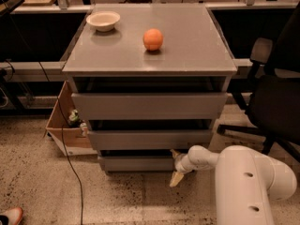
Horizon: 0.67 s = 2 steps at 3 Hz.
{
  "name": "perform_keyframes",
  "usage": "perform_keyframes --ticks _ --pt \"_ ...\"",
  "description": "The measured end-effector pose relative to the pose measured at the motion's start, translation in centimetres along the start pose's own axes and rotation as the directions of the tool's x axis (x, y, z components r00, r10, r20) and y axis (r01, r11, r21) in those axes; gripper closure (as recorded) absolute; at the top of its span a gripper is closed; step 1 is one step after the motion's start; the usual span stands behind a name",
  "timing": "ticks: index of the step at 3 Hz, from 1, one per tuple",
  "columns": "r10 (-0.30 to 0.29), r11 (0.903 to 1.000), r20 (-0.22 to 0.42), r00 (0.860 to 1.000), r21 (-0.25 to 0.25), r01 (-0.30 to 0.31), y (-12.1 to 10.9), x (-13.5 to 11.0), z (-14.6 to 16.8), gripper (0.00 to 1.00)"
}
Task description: Open bottom drawer
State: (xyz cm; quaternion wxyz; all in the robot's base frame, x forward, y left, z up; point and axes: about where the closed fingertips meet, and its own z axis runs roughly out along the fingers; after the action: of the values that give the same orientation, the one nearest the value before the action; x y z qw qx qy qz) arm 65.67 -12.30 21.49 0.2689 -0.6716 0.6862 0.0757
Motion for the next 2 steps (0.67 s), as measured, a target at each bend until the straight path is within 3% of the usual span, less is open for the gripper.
perform_keyframes --ticks 1,2 --pt "0.019 0.9998 -0.022 1.000 0.008 -0.019 -0.66 1.37 1.71 0.01" --pt "0.026 0.9996 -0.045 0.999 -0.007 -0.026 -0.88 2.26 2.66 0.11"
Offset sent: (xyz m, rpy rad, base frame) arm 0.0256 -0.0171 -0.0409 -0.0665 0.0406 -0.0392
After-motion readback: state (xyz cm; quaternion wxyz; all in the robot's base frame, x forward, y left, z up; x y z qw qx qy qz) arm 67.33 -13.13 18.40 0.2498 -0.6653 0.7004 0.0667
